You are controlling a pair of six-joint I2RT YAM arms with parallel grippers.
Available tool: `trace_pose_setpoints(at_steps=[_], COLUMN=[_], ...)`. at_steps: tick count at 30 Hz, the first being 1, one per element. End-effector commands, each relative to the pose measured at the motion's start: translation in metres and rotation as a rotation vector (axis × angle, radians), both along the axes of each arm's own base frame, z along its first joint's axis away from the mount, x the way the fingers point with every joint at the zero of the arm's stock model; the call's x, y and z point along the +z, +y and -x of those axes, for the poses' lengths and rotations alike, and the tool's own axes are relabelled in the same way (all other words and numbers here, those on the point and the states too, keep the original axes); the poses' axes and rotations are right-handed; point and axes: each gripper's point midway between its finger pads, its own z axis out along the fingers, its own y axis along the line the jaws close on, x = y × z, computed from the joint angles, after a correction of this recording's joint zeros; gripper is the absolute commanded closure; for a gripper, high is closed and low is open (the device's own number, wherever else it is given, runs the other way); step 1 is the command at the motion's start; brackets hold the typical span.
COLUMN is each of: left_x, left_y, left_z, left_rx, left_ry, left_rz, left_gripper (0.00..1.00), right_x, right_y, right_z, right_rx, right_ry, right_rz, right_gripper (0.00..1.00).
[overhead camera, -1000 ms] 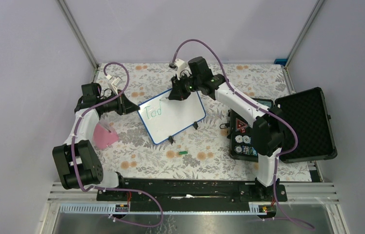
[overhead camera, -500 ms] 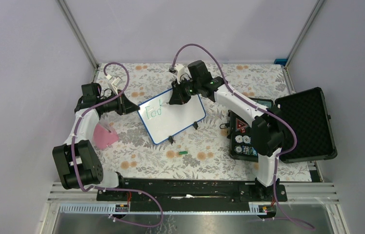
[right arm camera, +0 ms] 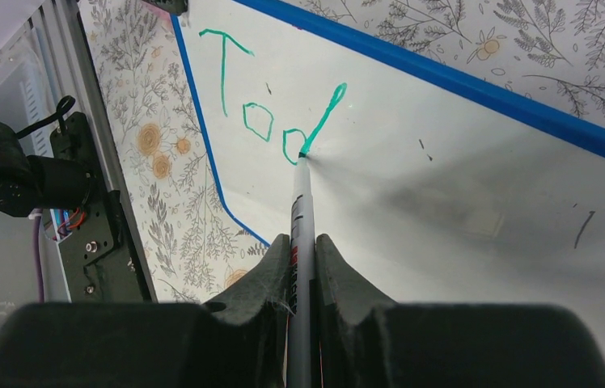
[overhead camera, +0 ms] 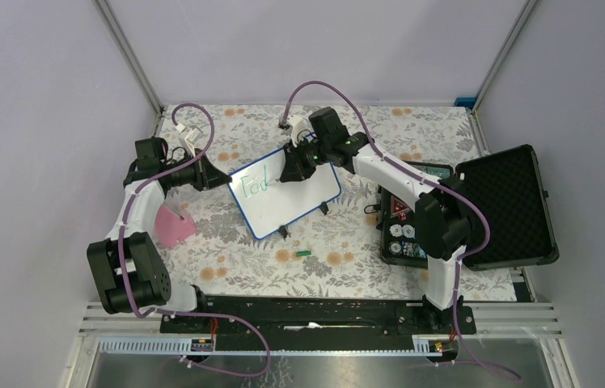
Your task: Write a sentence on the whiteboard
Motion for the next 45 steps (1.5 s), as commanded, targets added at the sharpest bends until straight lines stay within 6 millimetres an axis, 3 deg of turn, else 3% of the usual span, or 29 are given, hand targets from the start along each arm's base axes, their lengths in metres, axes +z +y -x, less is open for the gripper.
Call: trace_pose_setpoints(at_steps=[1, 17, 27, 38, 45], left_x=[0.019, 0.019, 0.02, 0.02, 0.017], left_y=[0.002, 0.002, 0.002, 0.002, 0.002], left_z=[-0.01, -0.011, -0.011, -0.012, -0.011], left_rx=[-0.007, -0.006, -0.006, -0.008, -0.014], left_ry=[-0.1, -0.102, -0.104, -0.112, -0.111], left_rz=[-0.038, -0.04, -0.039, -0.051, -0.062], left_gripper=[1.0, 1.0, 1.0, 1.0, 1.0], right_x=[0.003, 0.013, 0.049, 0.039, 0.048], right_y=[-0.003, -0.011, -0.01, -0.026, -0.028], right_z=[-0.005, -0.006, 0.017, -0.008, -0.012], right_rx=[-0.024, -0.026, 0.048, -0.013, -0.022], right_ry=[-0.06, -0.096, -0.102, -0.11, -0.135], right_rz=[0.014, 0.024, -0.064, -0.036, -0.073], right_gripper=[1.0, 1.0, 1.0, 1.0, 1.0])
